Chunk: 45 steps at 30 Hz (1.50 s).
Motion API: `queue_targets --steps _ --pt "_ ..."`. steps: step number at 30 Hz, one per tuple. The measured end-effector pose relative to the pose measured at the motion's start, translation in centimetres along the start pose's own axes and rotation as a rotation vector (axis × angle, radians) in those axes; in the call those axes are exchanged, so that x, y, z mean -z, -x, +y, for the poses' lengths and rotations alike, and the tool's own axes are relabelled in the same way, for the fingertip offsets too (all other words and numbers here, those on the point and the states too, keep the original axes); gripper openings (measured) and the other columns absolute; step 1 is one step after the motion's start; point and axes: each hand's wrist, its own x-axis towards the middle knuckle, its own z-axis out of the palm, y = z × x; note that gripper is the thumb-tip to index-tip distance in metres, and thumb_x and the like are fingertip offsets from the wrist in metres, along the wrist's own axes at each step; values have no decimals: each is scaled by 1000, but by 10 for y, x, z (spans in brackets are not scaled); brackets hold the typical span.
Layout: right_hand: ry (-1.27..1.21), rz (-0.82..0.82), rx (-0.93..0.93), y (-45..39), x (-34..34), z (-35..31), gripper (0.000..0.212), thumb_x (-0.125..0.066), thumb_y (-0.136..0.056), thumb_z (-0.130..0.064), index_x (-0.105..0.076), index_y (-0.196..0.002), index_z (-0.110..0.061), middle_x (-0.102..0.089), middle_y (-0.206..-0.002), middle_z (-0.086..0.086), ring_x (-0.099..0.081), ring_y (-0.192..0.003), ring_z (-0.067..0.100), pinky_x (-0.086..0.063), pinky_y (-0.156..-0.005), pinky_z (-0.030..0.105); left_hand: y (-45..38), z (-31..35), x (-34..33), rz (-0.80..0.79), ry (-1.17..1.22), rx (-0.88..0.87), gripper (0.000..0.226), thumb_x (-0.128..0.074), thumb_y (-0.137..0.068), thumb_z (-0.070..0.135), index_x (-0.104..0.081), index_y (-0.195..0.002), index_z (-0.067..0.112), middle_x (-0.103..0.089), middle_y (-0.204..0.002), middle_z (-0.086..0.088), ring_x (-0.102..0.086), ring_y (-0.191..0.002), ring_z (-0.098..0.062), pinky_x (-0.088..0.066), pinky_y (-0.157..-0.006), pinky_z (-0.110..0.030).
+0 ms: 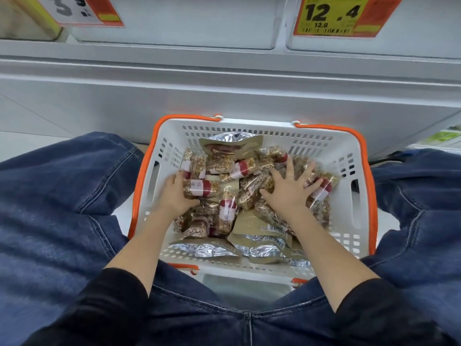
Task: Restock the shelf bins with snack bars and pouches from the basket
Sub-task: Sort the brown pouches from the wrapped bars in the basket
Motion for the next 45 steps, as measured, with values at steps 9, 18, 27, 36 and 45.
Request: queue_targets --steps 9,18,27,36,45 --pt "-247 -343 499 3 -42 -91 109 -78 -77 -21 0 -149 -43 6 -161 -2 -24 -141 36 -39 -106 50 -8 -12 -20 -180 917 471 90 -87 -48 54 -53 -120 12 -63 -120 -10 -61 -105 -26 -47 -96 -43" --pt "-412 -410 329 -40 -47 -129 128 -87 -63 -34 5 -151 -32 -13 -158 9 -29 -139 33 -32 -110 48 -24 -24 -22 -316 890 411 87 -70 -67 65 -38 -140 28 -50 -134 2 -47 -120 -21 -36 -100 -41" --pt "-788 -383 249 -38 -47 -130 116 -88 -62 -33 -14 -151 -33 -44 -145 -4 -50 -123 16 -43 -100 29 -36 -24 -26 -299 1030 401 81 -78 -67 50 -42 -134 23 -60 -123 2 -58 -108 -16 -48 -88 -32" --pt "-994 -215 284 5 3 -99 97 -82 -73 -28 -24 -149 -37 -37 -148 -14 -37 -118 -5 -31 -86 4 -21 13 -2 -397 1174 260 64 -76 -76 30 -46 -132 24 -66 -114 0 -61 -104 -19 -50 -92 -44" --pt "-1107 87 162 50 64 -13 94 -82 -71 -31 -27 -147 -40 -40 -138 -18 -44 -120 4 -41 -94 20 17 128 12 -516 1066 -45 52 -70 -82 32 -50 -128 19 -63 -122 -4 -65 -106 -19 -56 -85 -37"
